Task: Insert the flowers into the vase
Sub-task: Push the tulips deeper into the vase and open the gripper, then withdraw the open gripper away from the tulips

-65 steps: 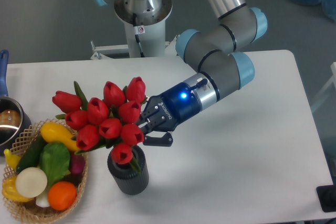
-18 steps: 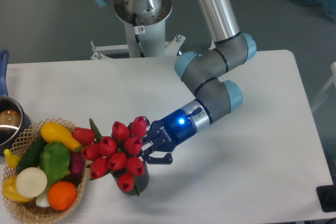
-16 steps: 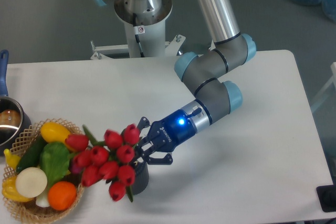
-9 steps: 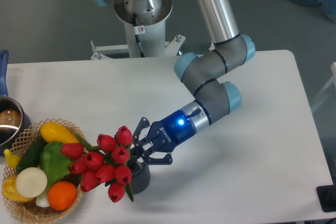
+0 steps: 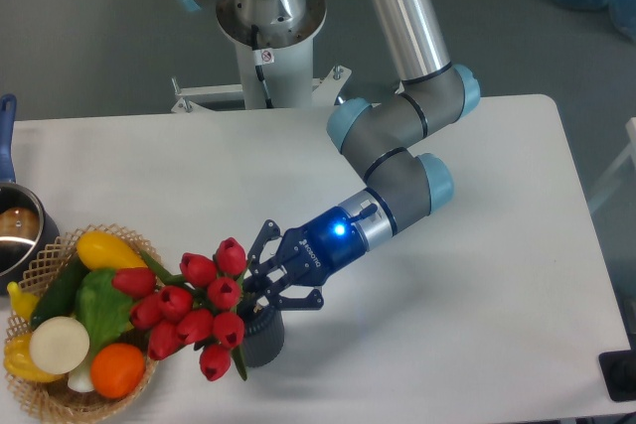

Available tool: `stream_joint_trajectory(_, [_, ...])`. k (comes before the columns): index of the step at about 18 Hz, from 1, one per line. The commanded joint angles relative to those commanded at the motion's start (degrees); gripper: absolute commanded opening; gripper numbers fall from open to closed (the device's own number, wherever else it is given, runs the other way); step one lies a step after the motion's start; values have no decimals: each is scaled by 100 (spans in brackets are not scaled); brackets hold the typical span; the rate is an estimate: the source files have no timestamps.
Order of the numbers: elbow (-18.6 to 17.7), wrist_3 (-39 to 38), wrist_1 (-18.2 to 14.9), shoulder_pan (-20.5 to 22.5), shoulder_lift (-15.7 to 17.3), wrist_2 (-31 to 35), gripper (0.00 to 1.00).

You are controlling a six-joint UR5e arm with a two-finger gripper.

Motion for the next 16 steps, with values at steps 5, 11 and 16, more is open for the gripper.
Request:
stream_joint_trajectory(5, [-9,0,0,26,0,-9,28])
stream_joint_trajectory(11, [-9,79,0,35,-9,9,38])
stream_joint_trajectory(16, [-53,176,0,35,0,9,42])
